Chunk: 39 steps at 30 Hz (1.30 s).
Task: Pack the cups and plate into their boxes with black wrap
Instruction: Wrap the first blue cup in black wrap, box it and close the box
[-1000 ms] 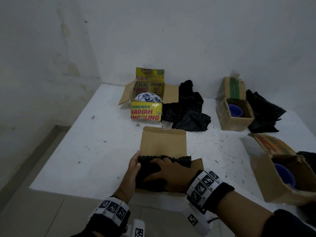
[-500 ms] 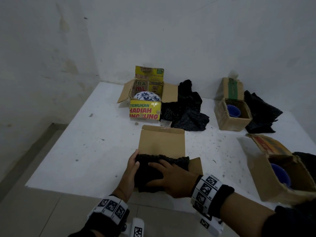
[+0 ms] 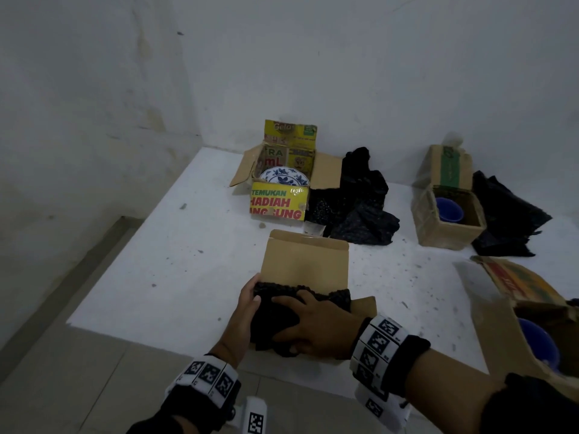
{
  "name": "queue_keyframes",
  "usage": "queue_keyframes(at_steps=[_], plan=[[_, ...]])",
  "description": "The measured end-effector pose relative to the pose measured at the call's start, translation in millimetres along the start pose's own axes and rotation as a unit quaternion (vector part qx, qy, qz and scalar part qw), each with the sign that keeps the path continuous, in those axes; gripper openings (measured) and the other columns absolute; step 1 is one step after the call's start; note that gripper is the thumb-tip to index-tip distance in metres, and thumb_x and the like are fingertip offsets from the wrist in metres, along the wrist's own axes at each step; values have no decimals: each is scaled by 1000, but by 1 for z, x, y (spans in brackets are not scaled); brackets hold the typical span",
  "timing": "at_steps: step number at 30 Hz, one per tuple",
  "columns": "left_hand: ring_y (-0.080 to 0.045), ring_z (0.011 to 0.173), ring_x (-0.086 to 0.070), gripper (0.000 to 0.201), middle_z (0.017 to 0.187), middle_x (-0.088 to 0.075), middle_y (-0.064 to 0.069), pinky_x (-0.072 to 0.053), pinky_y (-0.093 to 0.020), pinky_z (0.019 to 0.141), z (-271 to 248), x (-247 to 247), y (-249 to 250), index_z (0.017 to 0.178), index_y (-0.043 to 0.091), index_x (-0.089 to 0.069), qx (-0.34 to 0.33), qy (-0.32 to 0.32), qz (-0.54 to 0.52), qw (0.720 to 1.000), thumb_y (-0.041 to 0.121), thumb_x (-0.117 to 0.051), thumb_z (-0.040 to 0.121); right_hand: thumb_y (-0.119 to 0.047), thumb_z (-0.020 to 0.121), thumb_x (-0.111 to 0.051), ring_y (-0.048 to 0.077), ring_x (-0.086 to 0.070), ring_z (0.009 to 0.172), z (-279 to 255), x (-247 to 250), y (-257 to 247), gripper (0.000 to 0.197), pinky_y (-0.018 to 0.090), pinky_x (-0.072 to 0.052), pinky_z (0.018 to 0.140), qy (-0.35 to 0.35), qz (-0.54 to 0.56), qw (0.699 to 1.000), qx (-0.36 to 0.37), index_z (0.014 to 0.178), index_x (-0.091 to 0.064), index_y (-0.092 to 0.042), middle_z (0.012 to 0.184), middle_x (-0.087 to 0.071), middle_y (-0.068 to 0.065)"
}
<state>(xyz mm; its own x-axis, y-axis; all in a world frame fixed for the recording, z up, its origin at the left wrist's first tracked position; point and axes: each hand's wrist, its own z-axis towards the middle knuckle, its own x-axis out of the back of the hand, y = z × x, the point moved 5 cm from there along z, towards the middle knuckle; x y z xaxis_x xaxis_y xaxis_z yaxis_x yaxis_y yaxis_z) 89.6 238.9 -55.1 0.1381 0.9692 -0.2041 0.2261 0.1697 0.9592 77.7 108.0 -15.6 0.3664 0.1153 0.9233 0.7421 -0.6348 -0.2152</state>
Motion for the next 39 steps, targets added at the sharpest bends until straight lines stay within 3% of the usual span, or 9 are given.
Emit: queue_keyframes(at_steps=[9,14,17,20,24,29,34,36,39], plan=[[22,98,-53,38,124,-42,15,-44,-3,77,3,-3,0,136,16,-28,-2,12,6,1000,5,-32,100,-31,93,-51,43,-30,123,4,3,3,36,44,-46,77,12,7,1000,26,128,-53,-40,154,-18,10],[23,97,-52,37,125,-42,14,-43,-3,78,1,-4,2,132,19,-29,0,14,9,1000,3,-25,99,-30,95,-49,47,-28,125,4,4,5,38,47,-50,76,-11,-21,998,52,132,-49,-38,155,-13,15],[22,103,-49,36,129,-41,14,-42,-2,81,1,-3,-2,134,20,-28,-8,19,10,1000,11,-33,99,-31,95,-47,48,-27,125,3,7,4,39,47,-50,74,-23,-21,998,53,134,-47,-36,156,-10,16],[17,108,-50,40,131,-42,14,-42,-4,84,2,0,-5,135,21,-29,-13,26,1,1000,19,-37,96,-26,89,-51,54,-36,117,7,0,-1,38,40,-47,58,-9,-26,998,64,126,-51,-34,152,-21,21],[8,116,-44,49,131,-41,16,-41,-5,88,2,0,-7,136,23,-28,-20,31,17,999,28,-37,88,-34,79,-40,52,-59,84,9,-6,-1,29,23,-35,35,13,-70,995,62,105,-52,-40,129,-53,22],[-6,127,-37,55,139,-36,7,-35,-13,101,3,-1,-10,137,24,-26,-19,35,46,998,33,-35,83,-32,95,-46,48,-37,114,15,2,-10,31,37,-40,58,-11,-67,998,18,125,-53,-34,151,-20,17],[-15,134,-32,48,140,-34,4,-27,-36,114,3,-4,-8,139,20,-26,-23,47,46,998,22,-39,93,-33,94,-47,46,-30,122,14,3,-8,34,36,-35,62,-15,-49,999,-6,128,-54,-32,153,-17,12],[-19,137,-29,43,142,-33,1,-25,-38,115,3,-5,-9,141,17,-25,-24,51,54,997,8,-31,100,-35,95,-44,44,-23,128,14,-1,-7,36,36,-37,66,-25,-60,998,-17,131,-49,-34,155,-10,7],[-18,134,-32,43,145,-31,-3,-29,-33,112,2,-5,-8,143,16,-23,-20,52,59,997,7,-27,100,-35,96,-41,42,-13,134,13,-6,-4,38,43,-41,79,-23,-43,998,-34,134,-44,-37,156,-3,4]])
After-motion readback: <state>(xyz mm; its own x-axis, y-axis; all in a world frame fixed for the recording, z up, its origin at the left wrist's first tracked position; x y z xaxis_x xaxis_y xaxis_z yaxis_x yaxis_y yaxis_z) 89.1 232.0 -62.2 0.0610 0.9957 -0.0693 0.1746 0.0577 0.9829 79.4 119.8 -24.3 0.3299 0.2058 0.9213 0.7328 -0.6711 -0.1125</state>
